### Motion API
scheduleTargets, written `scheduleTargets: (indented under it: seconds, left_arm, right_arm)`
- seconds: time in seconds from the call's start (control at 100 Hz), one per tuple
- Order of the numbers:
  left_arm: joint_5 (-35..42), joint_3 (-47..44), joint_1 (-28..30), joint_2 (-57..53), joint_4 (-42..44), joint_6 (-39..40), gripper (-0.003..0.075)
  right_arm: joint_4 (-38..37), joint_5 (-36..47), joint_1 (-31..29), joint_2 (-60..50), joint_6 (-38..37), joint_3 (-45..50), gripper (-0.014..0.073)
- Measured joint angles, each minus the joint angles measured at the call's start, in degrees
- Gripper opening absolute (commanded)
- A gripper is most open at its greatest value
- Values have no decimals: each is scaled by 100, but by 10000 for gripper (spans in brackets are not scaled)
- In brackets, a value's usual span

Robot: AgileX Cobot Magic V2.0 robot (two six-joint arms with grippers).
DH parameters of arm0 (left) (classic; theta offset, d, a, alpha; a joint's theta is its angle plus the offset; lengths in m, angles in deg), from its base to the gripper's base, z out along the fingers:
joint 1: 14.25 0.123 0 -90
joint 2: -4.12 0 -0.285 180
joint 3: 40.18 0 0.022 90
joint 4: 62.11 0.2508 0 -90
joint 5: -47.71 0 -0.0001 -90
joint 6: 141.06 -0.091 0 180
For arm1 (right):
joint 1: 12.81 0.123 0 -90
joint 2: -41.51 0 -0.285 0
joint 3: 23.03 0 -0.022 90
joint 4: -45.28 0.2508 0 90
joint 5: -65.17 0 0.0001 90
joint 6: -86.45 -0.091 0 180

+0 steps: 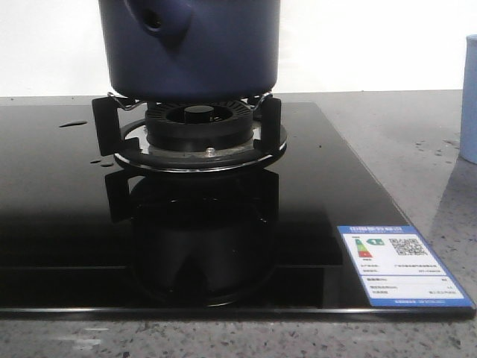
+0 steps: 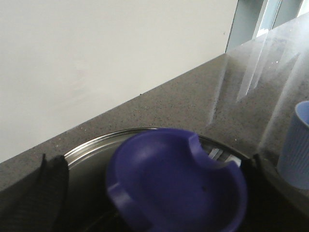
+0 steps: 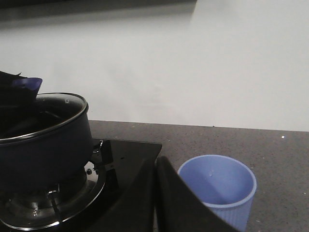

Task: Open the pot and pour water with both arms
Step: 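Lower the lid onto the pot with the left gripper and release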

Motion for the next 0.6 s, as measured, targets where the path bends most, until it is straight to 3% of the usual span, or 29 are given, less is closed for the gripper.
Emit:
scheduleTargets:
  seconds: [0.1, 0.21, 0.36, 0.53, 0.6]
  left_arm:
    - [26, 0, 0, -295, -40, 0, 599]
    - [155, -4, 0, -821, -68, 0, 486]
    - [628, -272, 0, -1859, -126, 288, 254]
    - [1481, -1226, 0, -3362, -169, 533, -20]
    - [1798, -1719, 0, -4022, -169, 542, -19]
  right_arm:
    - [0, 0, 0, 0, 0, 0, -69]
    - [9, -2, 0, 0, 0, 0, -69]
    - [9, -100, 0, 0, 0, 0, -69]
    - [-3, -509, 0, -15, 0, 0, -69]
    - [-28, -651, 0, -91, 44, 0, -69]
